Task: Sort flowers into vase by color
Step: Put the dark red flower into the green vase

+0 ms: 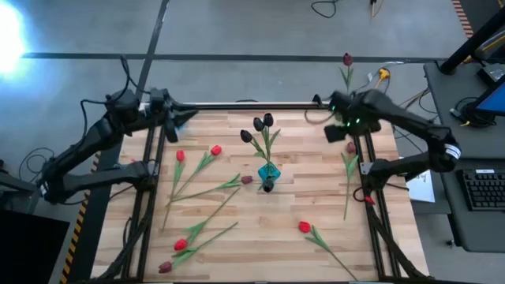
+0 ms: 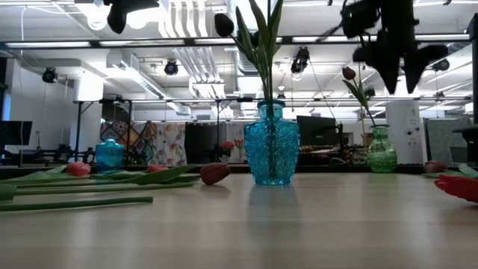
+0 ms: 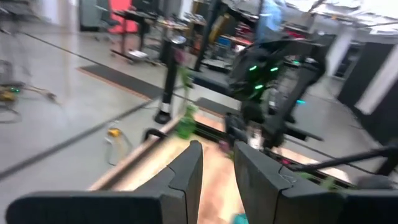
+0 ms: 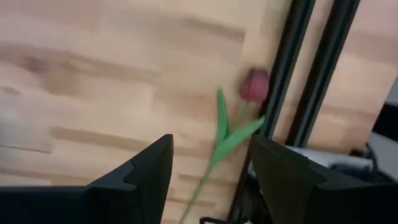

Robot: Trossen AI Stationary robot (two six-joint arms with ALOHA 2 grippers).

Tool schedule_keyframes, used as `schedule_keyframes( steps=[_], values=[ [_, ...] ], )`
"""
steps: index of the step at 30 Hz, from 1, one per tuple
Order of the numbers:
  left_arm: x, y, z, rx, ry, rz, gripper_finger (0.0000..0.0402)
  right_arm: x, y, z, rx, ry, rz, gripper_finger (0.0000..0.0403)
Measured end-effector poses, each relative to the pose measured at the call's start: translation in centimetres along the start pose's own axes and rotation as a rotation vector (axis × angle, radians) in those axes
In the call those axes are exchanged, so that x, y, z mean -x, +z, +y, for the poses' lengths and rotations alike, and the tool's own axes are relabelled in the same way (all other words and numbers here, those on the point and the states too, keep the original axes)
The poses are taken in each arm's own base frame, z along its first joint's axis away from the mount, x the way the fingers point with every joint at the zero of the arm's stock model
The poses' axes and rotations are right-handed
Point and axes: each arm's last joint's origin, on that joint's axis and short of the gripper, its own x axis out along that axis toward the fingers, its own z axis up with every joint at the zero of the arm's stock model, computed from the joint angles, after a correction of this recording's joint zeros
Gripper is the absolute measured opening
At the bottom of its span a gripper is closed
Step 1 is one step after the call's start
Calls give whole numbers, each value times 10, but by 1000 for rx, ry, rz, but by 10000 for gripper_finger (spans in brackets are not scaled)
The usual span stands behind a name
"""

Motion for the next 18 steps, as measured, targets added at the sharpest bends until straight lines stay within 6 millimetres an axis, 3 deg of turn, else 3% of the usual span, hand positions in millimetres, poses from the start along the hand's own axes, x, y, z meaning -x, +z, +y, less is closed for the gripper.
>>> schedule_keyframes(
  steps=[9, 18],
  values=[
    [-18, -40, -34, 34, -120, 74, 77, -96, -12, -1, -71, -126, 51, 175],
    [-33, -62, -53, 47, -81, 108, 77, -149, -15, -23, -126, -234, 166, 119]
  ],
)
